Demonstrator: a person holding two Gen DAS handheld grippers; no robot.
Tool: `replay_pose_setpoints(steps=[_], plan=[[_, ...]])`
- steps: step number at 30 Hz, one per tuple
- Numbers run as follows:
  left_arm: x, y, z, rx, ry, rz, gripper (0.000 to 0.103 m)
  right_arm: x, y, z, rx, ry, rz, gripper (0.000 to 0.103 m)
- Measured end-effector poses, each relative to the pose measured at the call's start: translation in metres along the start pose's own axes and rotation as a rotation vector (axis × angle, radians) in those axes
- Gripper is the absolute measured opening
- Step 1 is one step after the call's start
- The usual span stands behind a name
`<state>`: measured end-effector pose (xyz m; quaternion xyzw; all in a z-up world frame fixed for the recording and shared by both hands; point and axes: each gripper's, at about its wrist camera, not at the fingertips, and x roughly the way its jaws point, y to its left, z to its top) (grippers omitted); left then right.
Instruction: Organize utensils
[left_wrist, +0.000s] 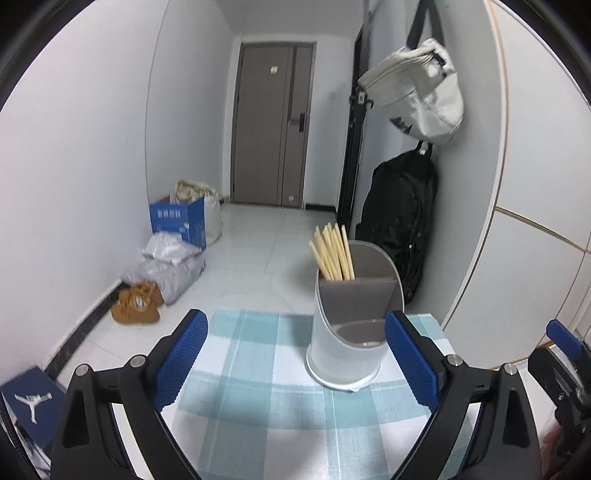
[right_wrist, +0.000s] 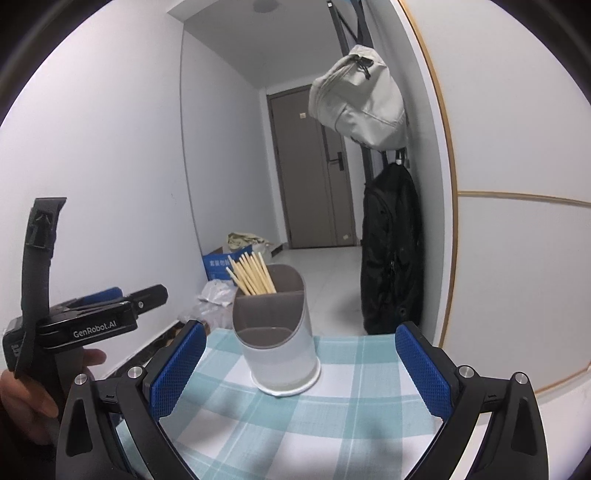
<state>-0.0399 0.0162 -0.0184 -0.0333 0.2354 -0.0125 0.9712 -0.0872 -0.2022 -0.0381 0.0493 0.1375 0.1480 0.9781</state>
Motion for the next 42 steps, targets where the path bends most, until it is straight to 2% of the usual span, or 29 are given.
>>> replay_pose_setpoints(steps=[14, 23, 42], plan=[[-0.003, -0.011, -0.007, 0.069, 0.019, 0.007, 0.094, 0.014, 0.003, -0.009, -0.005, 0.041, 0.006, 0.103], [-0.004, -0.004, -0.007, 0.028, 0.021, 0.021, 0.094, 0.014, 0.003, -0.008, 0.001, 0.046, 0.005, 0.103], [-0.001, -0.005, -0.010, 0.024, 0.039, 0.020, 0.094, 0.013, 0.002, -0.009, 0.007, 0.048, 0.004, 0.103]])
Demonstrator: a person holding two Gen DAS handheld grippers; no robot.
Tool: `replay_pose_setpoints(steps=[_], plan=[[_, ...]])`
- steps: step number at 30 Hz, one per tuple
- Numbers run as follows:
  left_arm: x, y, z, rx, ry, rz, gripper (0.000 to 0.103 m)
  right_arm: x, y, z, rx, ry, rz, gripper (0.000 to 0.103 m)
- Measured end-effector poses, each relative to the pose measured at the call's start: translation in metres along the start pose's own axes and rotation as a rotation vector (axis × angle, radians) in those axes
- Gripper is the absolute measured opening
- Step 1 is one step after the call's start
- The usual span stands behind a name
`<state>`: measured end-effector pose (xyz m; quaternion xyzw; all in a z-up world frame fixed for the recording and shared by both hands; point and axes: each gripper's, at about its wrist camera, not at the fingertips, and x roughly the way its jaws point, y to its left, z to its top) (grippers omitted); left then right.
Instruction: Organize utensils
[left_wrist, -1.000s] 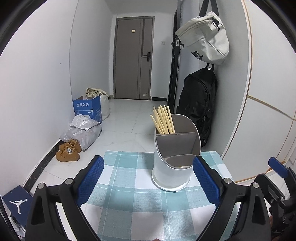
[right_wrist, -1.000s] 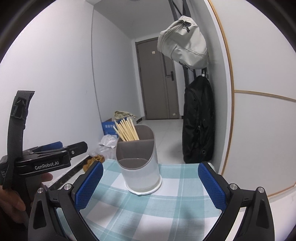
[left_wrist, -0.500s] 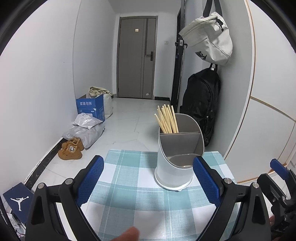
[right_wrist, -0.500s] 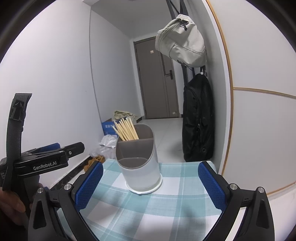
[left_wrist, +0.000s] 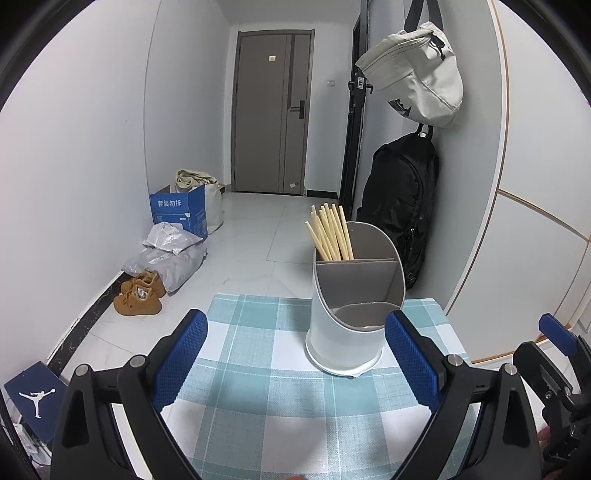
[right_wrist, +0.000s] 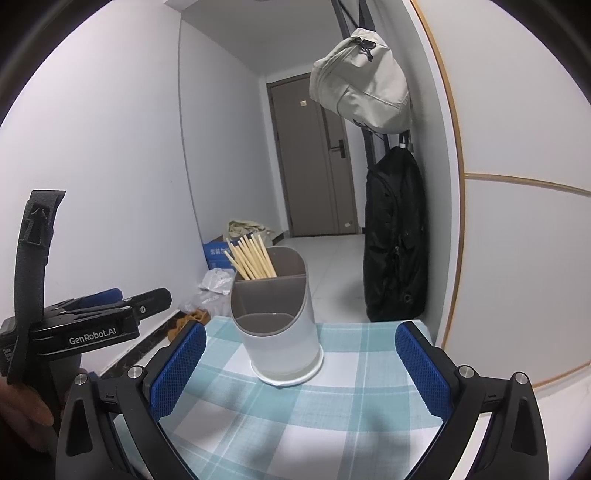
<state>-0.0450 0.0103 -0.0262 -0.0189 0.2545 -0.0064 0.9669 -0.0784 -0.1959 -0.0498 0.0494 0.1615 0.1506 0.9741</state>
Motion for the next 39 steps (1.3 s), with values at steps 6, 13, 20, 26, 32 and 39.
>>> replay_pose_setpoints(steps=[6, 13, 20, 26, 32, 39], plan=[[0.0029, 0.0003, -0.0007, -0.004, 0.010, -0.001, 0.094, -0.0004, -0.0002, 0.0000, 0.002, 0.001, 0.002, 0.103], [0.0020, 0.0002, -0.0013, -0.001, 0.010, -0.005, 0.094, -0.0006, -0.0007, 0.0003, 0.001, 0.002, -0.001, 0.103], [0.0021, -0.0001, -0.0016, 0.003, 0.011, -0.003, 0.094, -0.0002, -0.0010, 0.0003, 0.001, 0.004, -0.002, 0.103], [0.0024, -0.0003, -0.0022, 0.001, 0.013, -0.004, 0.094, -0.0001, -0.0008, 0.0001, 0.002, 0.004, -0.001, 0.103], [0.0037, 0.0003, -0.0027, -0.001, 0.018, -0.004, 0.094, 0.0000, -0.0005, -0.0012, 0.000, 0.003, -0.001, 0.103], [0.0033, 0.0014, -0.0029, 0.000, 0.016, -0.002, 0.094, 0.0002, -0.0002, -0.0013, 0.001, 0.003, 0.001, 0.103]])
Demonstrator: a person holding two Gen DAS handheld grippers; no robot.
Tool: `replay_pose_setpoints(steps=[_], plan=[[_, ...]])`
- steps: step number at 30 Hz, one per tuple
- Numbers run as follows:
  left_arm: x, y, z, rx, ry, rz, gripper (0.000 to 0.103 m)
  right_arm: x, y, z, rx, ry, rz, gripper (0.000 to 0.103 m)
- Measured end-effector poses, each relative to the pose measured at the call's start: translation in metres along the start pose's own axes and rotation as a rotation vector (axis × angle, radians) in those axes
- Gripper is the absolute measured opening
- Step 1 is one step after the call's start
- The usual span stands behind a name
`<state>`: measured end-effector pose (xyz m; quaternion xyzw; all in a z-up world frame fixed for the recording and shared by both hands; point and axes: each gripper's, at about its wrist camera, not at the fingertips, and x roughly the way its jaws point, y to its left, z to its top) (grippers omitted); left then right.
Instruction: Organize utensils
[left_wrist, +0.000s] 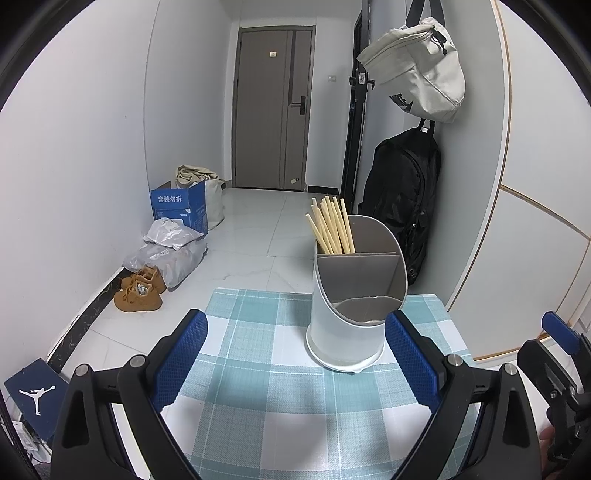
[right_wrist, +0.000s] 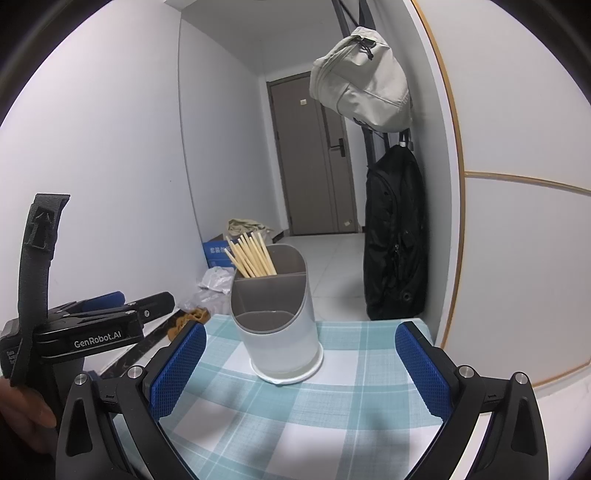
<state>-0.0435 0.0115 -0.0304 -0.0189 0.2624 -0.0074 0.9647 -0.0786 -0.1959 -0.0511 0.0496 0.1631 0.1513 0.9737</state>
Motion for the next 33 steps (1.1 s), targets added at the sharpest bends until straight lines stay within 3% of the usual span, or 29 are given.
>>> replay_pose_setpoints(steps=[33], plan=[[0.0047, -0.0022, -0.0020, 0.007, 0.008, 0.013, 0.094, 0.0004, 0.0007, 0.0000, -0.003, 0.004, 0.007, 0.103]])
